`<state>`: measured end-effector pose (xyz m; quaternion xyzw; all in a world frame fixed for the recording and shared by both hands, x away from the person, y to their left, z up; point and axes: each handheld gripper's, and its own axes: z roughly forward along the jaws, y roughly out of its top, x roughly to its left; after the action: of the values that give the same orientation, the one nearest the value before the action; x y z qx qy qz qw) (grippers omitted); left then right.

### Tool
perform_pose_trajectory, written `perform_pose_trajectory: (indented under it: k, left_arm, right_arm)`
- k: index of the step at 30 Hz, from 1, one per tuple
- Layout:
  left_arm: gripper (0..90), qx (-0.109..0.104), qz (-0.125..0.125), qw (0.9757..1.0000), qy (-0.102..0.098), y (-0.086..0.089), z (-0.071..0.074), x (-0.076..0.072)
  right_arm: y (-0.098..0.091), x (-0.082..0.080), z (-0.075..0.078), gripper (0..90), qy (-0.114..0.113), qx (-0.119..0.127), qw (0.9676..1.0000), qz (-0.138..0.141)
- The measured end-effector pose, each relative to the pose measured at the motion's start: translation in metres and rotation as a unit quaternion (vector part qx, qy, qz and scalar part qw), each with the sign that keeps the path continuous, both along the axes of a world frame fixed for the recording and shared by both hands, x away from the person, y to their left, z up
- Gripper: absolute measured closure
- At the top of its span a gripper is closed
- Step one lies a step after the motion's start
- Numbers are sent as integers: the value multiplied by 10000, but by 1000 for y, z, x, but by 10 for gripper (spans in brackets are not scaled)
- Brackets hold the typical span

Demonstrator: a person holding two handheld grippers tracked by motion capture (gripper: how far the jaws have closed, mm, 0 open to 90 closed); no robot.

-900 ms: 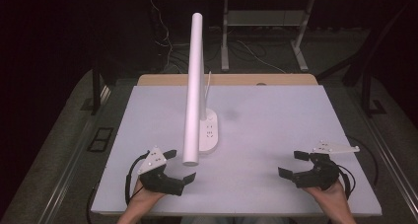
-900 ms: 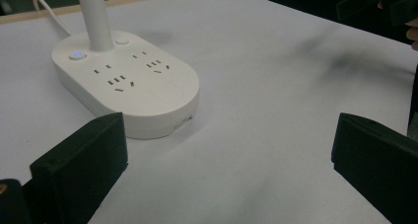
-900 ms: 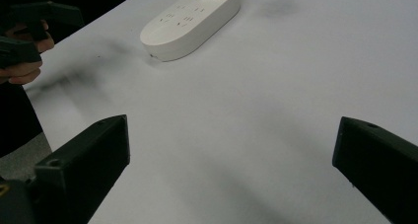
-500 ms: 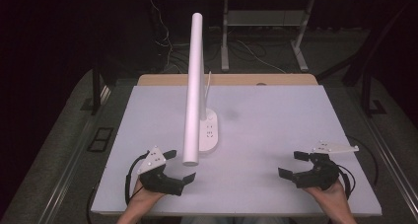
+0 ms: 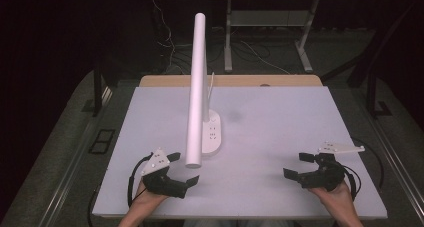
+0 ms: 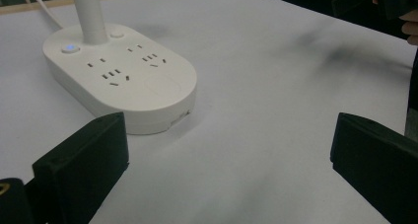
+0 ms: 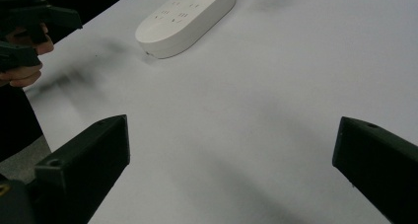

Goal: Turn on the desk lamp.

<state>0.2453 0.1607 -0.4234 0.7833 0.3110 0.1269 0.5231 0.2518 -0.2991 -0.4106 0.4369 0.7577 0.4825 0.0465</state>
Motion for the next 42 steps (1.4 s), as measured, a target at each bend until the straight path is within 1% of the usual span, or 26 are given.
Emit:
perform_pose_trajectory:
  k: [5, 6, 8, 12, 16, 19, 20, 22, 27, 28, 31, 42]
  left_arm:
    - [3, -21, 14, 10000, -7, 1, 0, 0]
    - [3, -28, 13, 10000, -5, 1, 0, 0]
    - [3, -34, 18, 10000, -4, 1, 0, 0]
    - [3, -35, 26, 10000, -5, 1, 0, 0]
    - [3, -29, 33, 10000, -2, 1, 0, 0]
    - [3, -27, 46, 10000, -12, 2, 0, 0]
    - [3, -59, 76, 10000, -9, 2, 0, 0]
    - [4, -62, 82, 9999, -10, 2, 0, 0]
    - [3, -69, 82, 9999, -12, 2, 0, 0]
    - [3, -25, 66, 10000, -18, 2, 0, 0]
    - [3, 1, 67, 10000, -10, 2, 0, 0]
    - [3, 2, 88, 10000, -14, 2, 0, 0]
  right_arm:
    - [-2, 1, 0, 4, 19, -49, 10000, -6]
    - [-2, 0, 2, 4, 18, -122, 9999, -27]
    - [-2, 0, 3, 4, 8, -153, 9999, -23]
    - [-2, 3, 7, 4, -6, -119, 9999, -25]
    - [0, 5, 10, 4, -25, -146, 9999, 39]
    - [4, 9, 15, 4, -36, -180, 9998, 88]
    - [4, 9, 15, 4, -36, -180, 9998, 88]
    - [4, 12, 18, 3, -108, -221, 9996, 132]
    - [8, 16, 24, 4, -106, -229, 9995, 192]
    - [9, 17, 25, 3, -121, -249, 9994, 208]
    - [11, 20, 28, 4, -118, -247, 9993, 237]
    - [20, 29, 33, 4, -145, -282, 9989, 346]
